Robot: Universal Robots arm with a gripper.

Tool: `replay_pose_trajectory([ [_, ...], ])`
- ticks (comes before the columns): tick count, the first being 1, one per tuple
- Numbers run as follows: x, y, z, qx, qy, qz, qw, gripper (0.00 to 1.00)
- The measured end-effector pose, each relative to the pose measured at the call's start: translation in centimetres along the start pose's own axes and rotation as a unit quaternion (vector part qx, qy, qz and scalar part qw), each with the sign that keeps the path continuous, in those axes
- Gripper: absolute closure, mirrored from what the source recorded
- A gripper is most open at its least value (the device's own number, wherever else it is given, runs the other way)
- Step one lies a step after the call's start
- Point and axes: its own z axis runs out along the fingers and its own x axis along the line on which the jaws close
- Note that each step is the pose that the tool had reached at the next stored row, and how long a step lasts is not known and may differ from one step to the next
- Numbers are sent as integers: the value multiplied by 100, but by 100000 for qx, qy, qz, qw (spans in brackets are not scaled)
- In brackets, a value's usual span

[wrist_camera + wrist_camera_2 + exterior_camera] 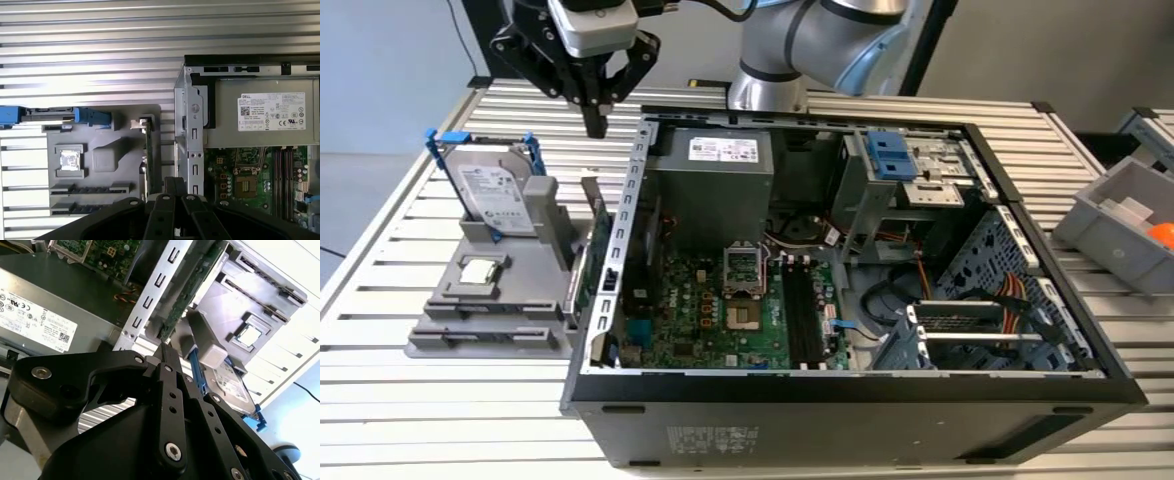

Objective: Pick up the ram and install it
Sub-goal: 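Reach for the ram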

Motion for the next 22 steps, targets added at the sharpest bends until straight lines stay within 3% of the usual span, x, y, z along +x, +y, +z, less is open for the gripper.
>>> replay_pose_trajectory([
  [22,281,-15,9,8,199,-275,99999,100],
])
